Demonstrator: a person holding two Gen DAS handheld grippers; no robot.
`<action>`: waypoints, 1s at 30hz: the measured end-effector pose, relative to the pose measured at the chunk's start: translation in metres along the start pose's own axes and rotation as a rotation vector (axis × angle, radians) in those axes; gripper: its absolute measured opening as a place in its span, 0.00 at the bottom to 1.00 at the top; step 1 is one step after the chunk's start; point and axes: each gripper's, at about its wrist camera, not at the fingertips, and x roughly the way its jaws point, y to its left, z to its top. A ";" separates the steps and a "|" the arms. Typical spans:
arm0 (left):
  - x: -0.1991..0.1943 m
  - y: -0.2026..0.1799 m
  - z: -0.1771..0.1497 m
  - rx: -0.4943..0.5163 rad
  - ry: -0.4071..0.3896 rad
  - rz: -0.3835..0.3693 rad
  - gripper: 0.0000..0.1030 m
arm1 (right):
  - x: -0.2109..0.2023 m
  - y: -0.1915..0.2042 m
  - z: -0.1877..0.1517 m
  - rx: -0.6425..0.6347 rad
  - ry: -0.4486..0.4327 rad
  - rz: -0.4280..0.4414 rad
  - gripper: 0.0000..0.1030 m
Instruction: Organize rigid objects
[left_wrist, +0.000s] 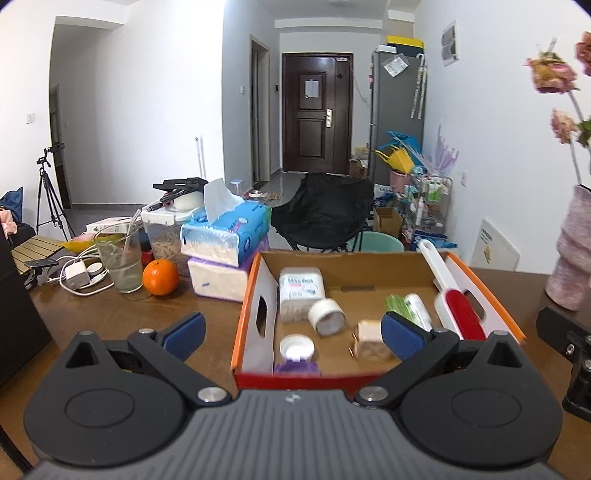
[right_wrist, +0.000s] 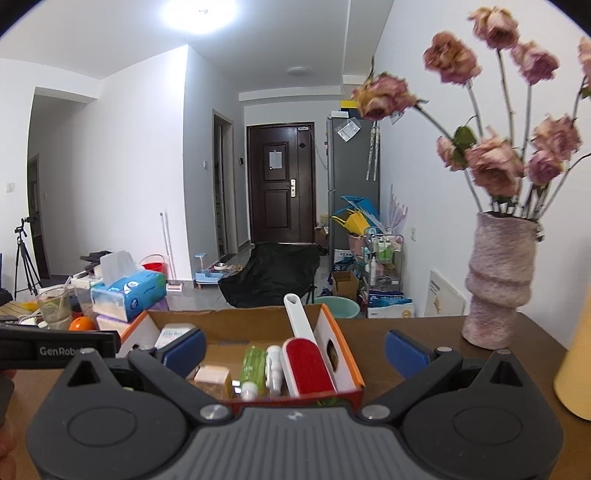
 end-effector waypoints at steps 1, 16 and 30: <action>-0.010 0.000 -0.003 0.004 -0.001 -0.009 1.00 | -0.010 0.001 -0.001 -0.005 0.001 -0.009 1.00; -0.172 0.022 -0.054 0.048 -0.050 -0.090 1.00 | -0.179 0.012 -0.030 -0.021 -0.021 -0.063 1.00; -0.304 0.055 -0.118 0.083 -0.117 -0.112 1.00 | -0.322 0.032 -0.062 -0.034 -0.058 -0.096 1.00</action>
